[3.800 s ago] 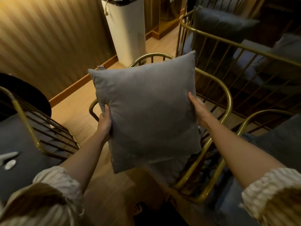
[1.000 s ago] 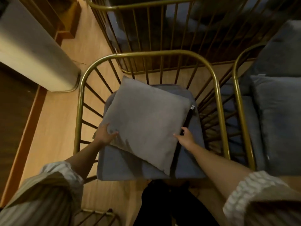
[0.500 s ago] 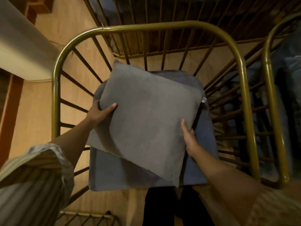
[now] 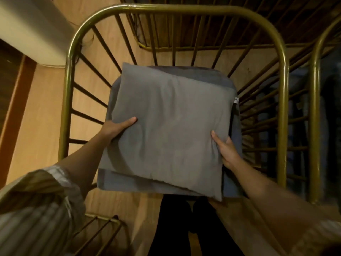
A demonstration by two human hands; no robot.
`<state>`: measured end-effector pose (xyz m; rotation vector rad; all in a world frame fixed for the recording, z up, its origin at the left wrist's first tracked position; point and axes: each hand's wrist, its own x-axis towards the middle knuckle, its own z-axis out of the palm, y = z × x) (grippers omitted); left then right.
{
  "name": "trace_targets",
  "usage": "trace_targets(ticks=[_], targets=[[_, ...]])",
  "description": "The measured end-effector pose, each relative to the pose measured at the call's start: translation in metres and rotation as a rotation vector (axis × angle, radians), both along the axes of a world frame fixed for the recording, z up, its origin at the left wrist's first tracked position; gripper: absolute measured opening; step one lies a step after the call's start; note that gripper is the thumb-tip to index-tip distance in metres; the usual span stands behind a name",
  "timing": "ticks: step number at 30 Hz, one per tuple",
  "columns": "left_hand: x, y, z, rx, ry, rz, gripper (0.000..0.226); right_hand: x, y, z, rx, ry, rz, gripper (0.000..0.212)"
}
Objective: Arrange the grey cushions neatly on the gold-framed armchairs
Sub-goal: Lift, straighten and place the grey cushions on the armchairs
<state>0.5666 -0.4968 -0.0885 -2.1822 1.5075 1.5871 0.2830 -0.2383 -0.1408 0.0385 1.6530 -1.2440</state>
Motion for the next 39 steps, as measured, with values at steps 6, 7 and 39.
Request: trace_targets(ticks=[6,7,39], targets=[[0.034,0.075,-0.005,0.07,0.085,0.141,0.123,-0.003,0.041,0.009,0.037,0.024,0.113,0.109],[0.039,0.08,-0.008,0.072,0.086,0.148,0.13,-0.002,0.042,0.01,0.03,0.034,0.129,0.108],[-0.184,0.122,0.127,-0.415,0.396,-0.191,0.052,-0.071,0.036,0.16,0.289,0.549,-0.104,0.063]])
